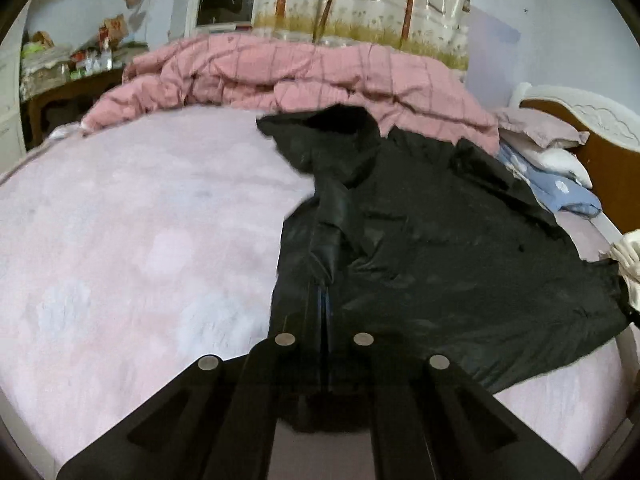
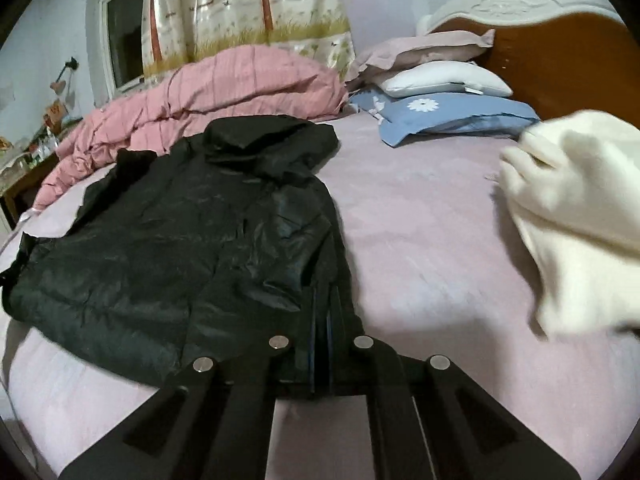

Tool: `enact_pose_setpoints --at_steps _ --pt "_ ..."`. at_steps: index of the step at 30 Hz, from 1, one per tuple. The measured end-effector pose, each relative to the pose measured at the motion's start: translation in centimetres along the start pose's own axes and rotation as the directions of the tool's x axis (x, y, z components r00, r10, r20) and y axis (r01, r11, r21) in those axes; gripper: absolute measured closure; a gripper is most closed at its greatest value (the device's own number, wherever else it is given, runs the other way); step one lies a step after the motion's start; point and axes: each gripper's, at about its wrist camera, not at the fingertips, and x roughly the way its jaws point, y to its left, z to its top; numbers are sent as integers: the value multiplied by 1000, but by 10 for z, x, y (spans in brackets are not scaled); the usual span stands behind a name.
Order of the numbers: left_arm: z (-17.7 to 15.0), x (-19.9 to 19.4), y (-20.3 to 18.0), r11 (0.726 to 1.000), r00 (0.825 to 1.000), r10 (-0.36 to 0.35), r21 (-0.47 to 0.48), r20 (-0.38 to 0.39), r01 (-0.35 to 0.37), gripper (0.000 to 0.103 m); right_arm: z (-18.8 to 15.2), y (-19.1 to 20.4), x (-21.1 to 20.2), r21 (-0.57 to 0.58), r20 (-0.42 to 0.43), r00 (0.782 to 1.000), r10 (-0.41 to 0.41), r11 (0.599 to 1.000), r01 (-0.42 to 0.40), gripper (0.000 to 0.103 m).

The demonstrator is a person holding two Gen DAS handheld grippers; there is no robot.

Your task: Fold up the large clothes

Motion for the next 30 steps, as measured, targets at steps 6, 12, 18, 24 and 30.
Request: enact_pose_setpoints --at_steps 6,12,18,24,30 --pt "-23 7 -1 998 996 15 58 -92 -10 100 -26 1 -4 -33 -44 999 0 999 -1 100" --pt "-7 -14 -10 997 999 41 59 -3 -41 50 -13 -2 -21 45 26 997 -66 997 65 26" --pt "1 -47 -35 994 998 5 110 66 -12 37 1 7 -60 76 140 990 -17 997 7 17" --pt "-16 -47 -60 994 995 -97 53 6 97 31 -11 25 -52 137 60 989 138 980 -145 12" --pt "-35 -30 -84 990 987 -138 -7 -77 138 31 -31 78 -25 -6 -103 959 263 964 -265 12"
